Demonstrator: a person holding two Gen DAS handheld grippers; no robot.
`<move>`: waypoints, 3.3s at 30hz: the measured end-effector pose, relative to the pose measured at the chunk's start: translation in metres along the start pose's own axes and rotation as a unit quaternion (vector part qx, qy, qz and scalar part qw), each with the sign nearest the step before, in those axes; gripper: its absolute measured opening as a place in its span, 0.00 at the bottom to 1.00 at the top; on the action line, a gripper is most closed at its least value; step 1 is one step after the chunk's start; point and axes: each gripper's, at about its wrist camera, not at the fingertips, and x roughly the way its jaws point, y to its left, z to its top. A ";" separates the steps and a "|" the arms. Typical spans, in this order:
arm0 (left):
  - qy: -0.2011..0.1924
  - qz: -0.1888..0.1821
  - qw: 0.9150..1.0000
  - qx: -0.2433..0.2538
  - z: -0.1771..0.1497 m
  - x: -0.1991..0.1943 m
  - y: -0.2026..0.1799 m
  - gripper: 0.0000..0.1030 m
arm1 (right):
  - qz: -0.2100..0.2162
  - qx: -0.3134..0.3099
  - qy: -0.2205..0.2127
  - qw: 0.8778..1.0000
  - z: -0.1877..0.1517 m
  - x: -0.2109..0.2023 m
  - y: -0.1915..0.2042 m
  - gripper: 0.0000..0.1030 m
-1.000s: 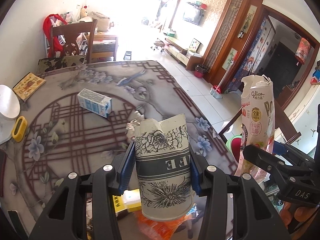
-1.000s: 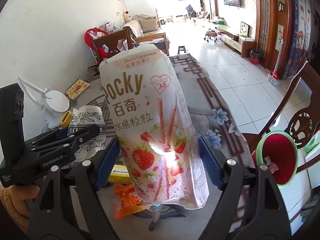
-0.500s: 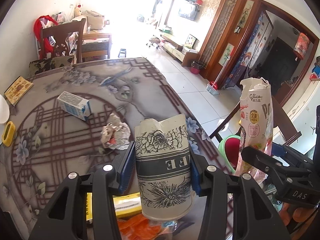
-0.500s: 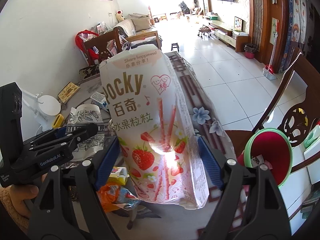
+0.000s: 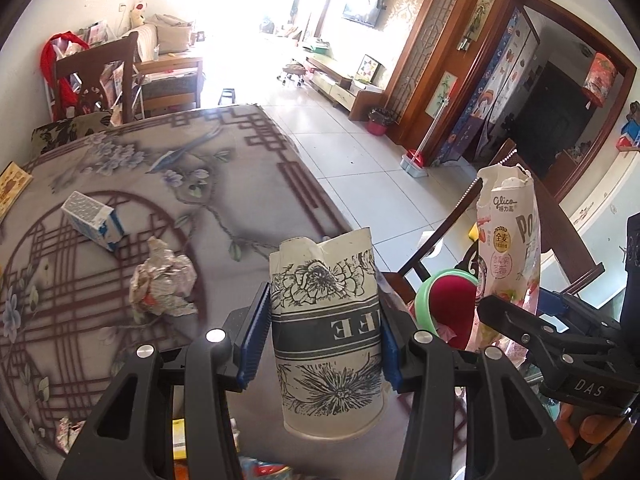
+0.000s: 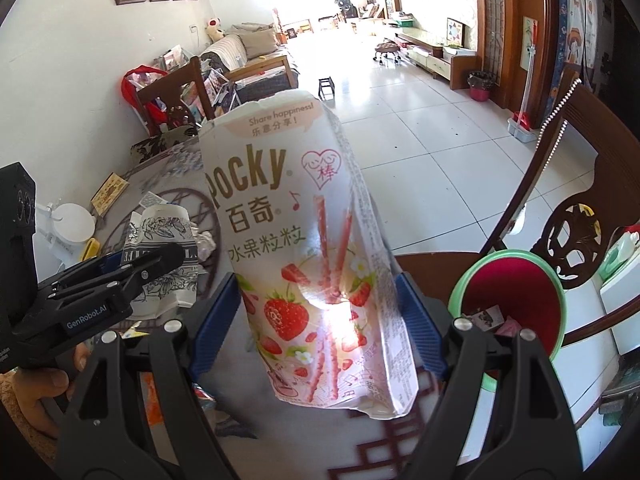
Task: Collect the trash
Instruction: 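Lift the paper cup and Pocky box and carry them to the red bucket, then open both tools to drop the cup and Pocky box into the bucket, then move both tools back over the table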
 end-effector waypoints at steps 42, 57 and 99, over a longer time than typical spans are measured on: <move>0.104 -0.171 0.969 0.144 0.030 0.160 -0.258 0.57 | -0.192 0.211 0.000 0.958 -0.035 -0.016 -0.257 0.92; 0.029 -0.127 0.987 0.096 0.026 0.081 -0.176 0.78 | -0.179 0.186 -0.039 0.965 -0.013 -0.020 -0.210 0.92; 0.163 0.083 0.982 -0.054 -0.154 -0.033 0.238 0.82 | 0.006 -0.100 0.086 0.991 -0.057 0.050 0.161 0.95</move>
